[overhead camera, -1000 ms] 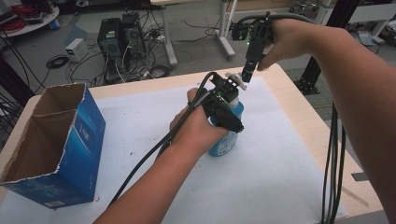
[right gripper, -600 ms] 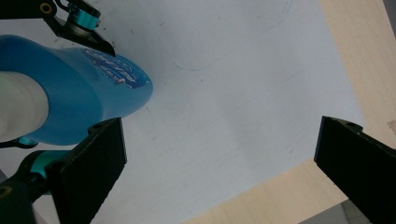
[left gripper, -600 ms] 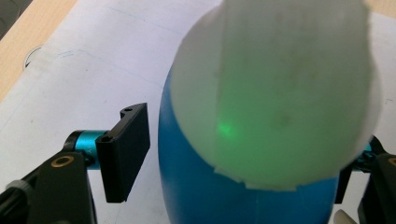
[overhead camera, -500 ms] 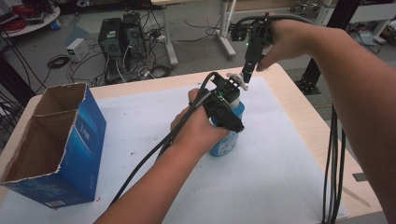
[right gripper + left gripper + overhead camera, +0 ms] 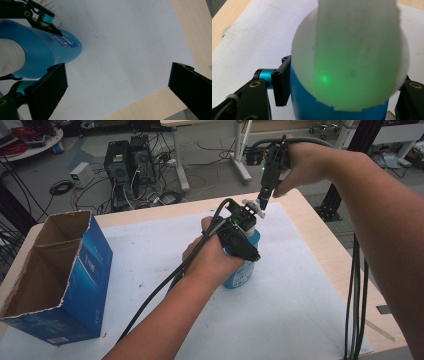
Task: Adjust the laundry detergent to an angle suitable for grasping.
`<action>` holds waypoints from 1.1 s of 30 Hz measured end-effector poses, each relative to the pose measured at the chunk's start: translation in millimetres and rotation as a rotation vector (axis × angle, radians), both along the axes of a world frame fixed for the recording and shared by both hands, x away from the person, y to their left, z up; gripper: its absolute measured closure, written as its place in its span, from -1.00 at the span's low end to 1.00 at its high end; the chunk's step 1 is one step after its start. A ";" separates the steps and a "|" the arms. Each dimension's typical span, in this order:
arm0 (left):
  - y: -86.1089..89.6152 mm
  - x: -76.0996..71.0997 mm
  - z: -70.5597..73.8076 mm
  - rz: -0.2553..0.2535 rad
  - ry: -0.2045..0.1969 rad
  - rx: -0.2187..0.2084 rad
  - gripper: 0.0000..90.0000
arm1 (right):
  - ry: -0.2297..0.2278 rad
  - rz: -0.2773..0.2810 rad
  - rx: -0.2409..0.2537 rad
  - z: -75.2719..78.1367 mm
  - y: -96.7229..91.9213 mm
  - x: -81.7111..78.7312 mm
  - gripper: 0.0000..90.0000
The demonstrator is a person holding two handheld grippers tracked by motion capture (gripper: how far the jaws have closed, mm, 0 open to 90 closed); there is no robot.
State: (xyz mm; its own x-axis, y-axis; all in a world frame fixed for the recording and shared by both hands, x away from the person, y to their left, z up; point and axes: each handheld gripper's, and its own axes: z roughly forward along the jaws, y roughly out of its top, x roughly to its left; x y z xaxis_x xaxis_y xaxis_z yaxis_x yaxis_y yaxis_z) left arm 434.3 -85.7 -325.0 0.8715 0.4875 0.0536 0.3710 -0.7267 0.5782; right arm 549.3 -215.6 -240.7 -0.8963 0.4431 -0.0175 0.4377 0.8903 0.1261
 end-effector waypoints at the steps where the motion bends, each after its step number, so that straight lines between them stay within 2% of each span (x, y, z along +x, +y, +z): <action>1: -0.1 0.0 0.0 0.001 0.000 -0.002 -0.30 | 0.000 0.000 0.000 -1.0 -0.4 0.3 -0.97; 11: -2.4 -0.4 -1.8 -0.003 0.016 -0.006 -0.17 | 0.000 -0.007 0.002 -1.7 -2.8 0.4 -0.97; 14: -2.6 -0.3 -1.4 -0.008 0.013 0.009 -0.17 | 0.002 -0.011 0.002 -1.6 -3.3 0.2 -0.97; 22: -2.7 0.3 -2.1 0.008 0.026 -0.001 -0.13 | -0.001 -0.008 0.003 -1.6 -2.5 -0.1 -0.97; 29: -1.1 2.3 -3.0 0.023 0.065 -0.025 -0.07 | -0.001 -0.008 0.001 -1.1 -0.5 -1.0 -0.97; 33: 0.5 2.9 -1.8 0.011 0.075 -0.018 -0.05 | -0.001 -0.007 -0.005 -1.0 -0.2 -1.7 -0.97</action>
State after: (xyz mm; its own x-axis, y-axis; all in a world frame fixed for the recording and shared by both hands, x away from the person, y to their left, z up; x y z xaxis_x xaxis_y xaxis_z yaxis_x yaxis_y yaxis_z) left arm 437.2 -85.2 -326.7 0.8671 0.4977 -0.0202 0.4216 -0.7118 0.5618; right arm 547.6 -215.7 -241.7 -0.8930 0.4496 -0.0209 0.4440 0.8877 0.1221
